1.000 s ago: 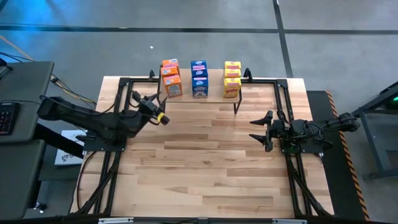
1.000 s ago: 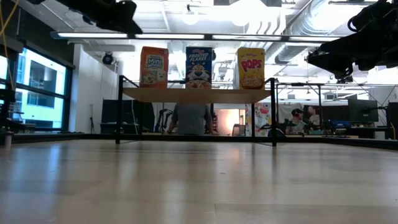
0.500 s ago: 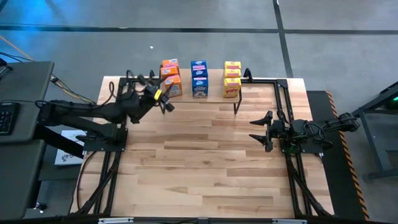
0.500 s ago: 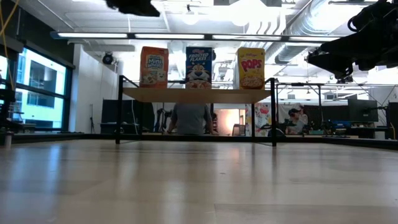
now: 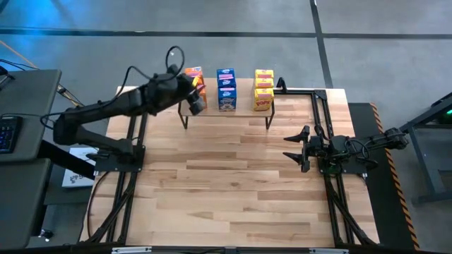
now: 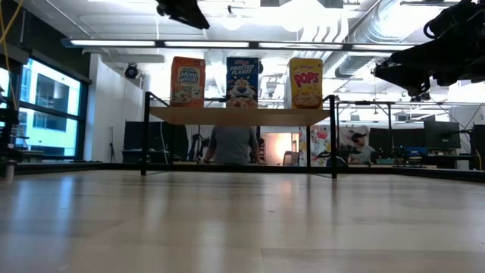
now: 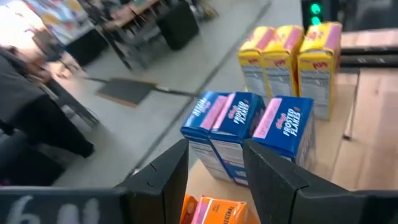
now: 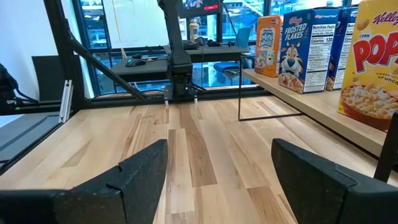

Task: Stack cereal on shelf
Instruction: Put the orange cereal box on the shelf aligned with the other orange cereal boxes

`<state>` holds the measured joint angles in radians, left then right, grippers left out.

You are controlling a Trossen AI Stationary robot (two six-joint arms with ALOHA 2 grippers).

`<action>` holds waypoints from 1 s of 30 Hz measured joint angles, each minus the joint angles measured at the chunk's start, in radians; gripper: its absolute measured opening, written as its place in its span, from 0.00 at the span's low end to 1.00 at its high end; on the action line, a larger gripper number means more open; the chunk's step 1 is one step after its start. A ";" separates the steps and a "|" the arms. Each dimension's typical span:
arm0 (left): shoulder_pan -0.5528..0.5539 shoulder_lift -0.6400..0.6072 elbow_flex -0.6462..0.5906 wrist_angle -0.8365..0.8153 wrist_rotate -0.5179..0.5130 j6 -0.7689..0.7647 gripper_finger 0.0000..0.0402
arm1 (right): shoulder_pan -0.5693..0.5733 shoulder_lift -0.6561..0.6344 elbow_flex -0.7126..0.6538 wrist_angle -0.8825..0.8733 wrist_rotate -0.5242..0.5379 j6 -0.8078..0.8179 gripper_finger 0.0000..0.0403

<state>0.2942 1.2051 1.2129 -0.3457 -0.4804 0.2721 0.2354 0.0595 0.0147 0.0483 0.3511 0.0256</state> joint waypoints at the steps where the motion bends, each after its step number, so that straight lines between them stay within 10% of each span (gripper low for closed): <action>1: 0.011 0.018 0.028 -0.035 0.021 -0.002 0.36 | 0.000 0.000 0.000 0.000 0.000 0.000 0.69; 30: 0.114 0.218 0.191 -0.266 0.209 0.000 0.36 | 0.000 0.000 0.000 0.000 0.003 0.000 0.69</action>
<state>0.4084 1.4231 1.4040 -0.6114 -0.2713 0.2721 0.2352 0.0593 0.0151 0.0483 0.3542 0.0257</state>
